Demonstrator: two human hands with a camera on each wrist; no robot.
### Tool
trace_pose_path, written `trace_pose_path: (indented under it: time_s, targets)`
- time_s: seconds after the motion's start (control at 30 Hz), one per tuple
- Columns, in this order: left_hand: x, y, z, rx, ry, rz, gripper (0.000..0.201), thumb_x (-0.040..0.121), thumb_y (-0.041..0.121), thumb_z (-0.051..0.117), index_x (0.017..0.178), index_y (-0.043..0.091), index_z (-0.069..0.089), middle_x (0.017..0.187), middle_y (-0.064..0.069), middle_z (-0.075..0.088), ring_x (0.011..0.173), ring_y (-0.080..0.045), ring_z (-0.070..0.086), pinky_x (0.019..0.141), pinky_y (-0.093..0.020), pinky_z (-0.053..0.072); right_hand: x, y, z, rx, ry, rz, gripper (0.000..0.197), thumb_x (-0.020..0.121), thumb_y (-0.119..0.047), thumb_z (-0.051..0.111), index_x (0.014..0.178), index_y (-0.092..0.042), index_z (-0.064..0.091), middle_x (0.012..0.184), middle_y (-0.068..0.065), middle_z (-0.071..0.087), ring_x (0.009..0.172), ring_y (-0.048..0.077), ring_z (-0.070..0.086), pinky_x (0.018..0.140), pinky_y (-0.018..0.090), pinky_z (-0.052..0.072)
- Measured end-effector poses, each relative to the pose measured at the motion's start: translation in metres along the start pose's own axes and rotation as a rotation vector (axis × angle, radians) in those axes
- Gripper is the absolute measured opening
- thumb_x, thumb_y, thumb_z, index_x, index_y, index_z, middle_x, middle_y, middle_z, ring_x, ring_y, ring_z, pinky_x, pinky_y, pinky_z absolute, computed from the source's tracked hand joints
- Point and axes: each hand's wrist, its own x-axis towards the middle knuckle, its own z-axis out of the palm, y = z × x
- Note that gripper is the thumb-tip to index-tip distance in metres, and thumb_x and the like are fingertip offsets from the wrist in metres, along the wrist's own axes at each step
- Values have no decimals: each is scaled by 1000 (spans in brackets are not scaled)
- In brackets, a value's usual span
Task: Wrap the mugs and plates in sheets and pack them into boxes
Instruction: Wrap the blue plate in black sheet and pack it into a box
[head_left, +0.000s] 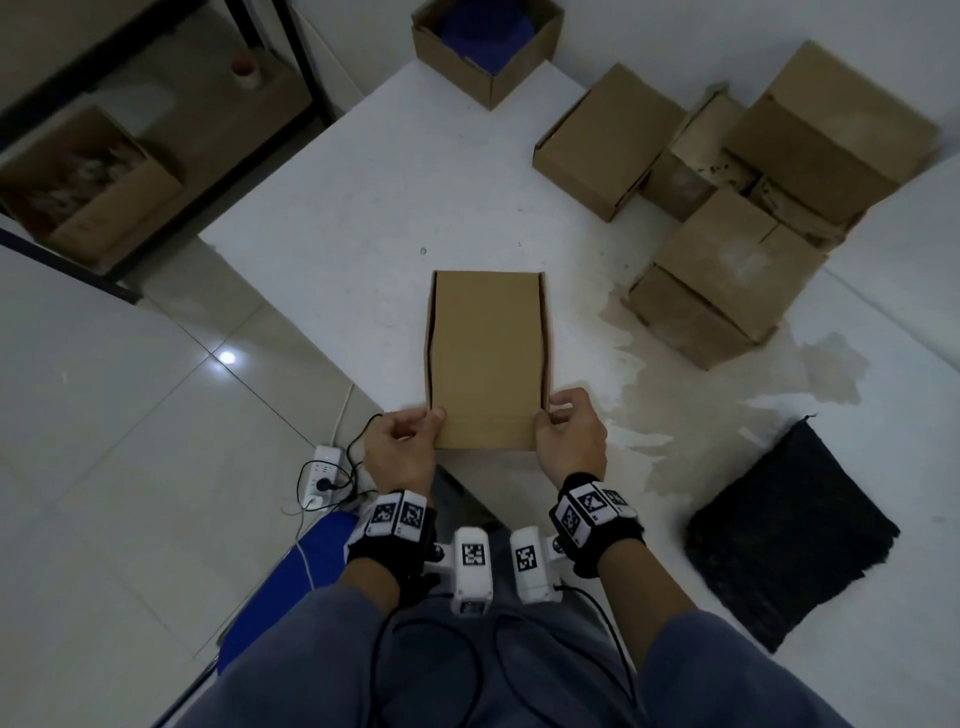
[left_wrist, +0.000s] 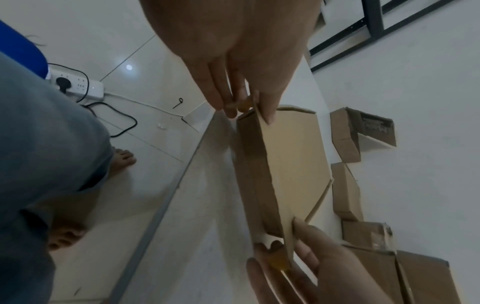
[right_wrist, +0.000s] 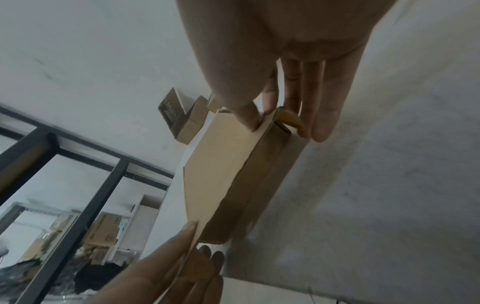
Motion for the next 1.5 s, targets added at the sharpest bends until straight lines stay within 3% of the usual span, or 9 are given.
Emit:
trace_pose_path:
  time_s: [0.1,0.27,0.6,0.8,0.93,1.07,1.17,1.27,1.5]
  targets:
    - [-8,-16,-8,-20,-56,57,14,79,22,80,92,21,74,83,7,73,82,-8,69,81,-26,58,-8,14,1,91,22,-21,12,87,-24,68,94,-19,61,83,-10,62,77,8,59,71,24,49]
    - [-4,-31,-11,-133,-153,4,19,79,15,80,95,23,74,88,-3,76,89,-20,72,89,-42,57,-22,31,6,237,75,-43,13,85,-18,73,96,-15,66,84,-10,65,78,-8,58,68,0,41]
    - [1,-35,-16,-260,-206,-120,33,78,-4,76,98,22,73,100,-6,73,95,-20,70,96,-47,53,-16,36,6,500,44,29,23,78,-3,78,96,-13,67,91,-1,70,82,5,68,77,17,53]
    - [6,-36,-19,-275,-276,-100,36,79,-9,73,104,17,72,99,-16,71,103,-33,66,99,-49,51,-14,38,6,579,33,16,28,77,4,76,99,-10,67,94,7,71,86,13,69,81,21,54]
    - [8,-35,-18,-268,-321,-57,47,75,-19,68,108,16,69,104,-16,69,104,-30,65,91,-36,55,-13,40,7,570,30,-8,32,77,12,71,97,-14,66,96,6,71,92,15,69,88,24,54]
    - [13,-34,-21,-45,-343,158,55,71,-15,74,110,24,66,104,-4,69,99,-23,67,84,-32,58,-11,42,8,455,47,-96,33,79,15,64,99,-11,65,98,4,70,96,18,69,88,22,54]
    - [24,-27,-26,247,-399,458,72,74,-3,79,134,29,53,125,2,62,110,-11,61,91,-28,54,-6,40,5,238,-3,-221,33,84,9,63,111,-11,63,104,3,67,94,17,66,86,20,53]
    - [38,-16,-27,484,-529,736,91,72,3,83,149,24,38,147,-4,47,124,-18,55,101,-32,49,5,36,-1,41,-85,-334,43,86,7,57,122,-17,56,107,2,65,93,17,64,88,26,53]
    - [50,-9,-15,764,-345,1061,56,60,33,91,107,10,71,128,-5,65,81,-21,68,65,-28,56,40,13,-21,-319,-74,-492,41,82,3,58,113,-22,50,94,3,62,82,27,60,68,37,53]
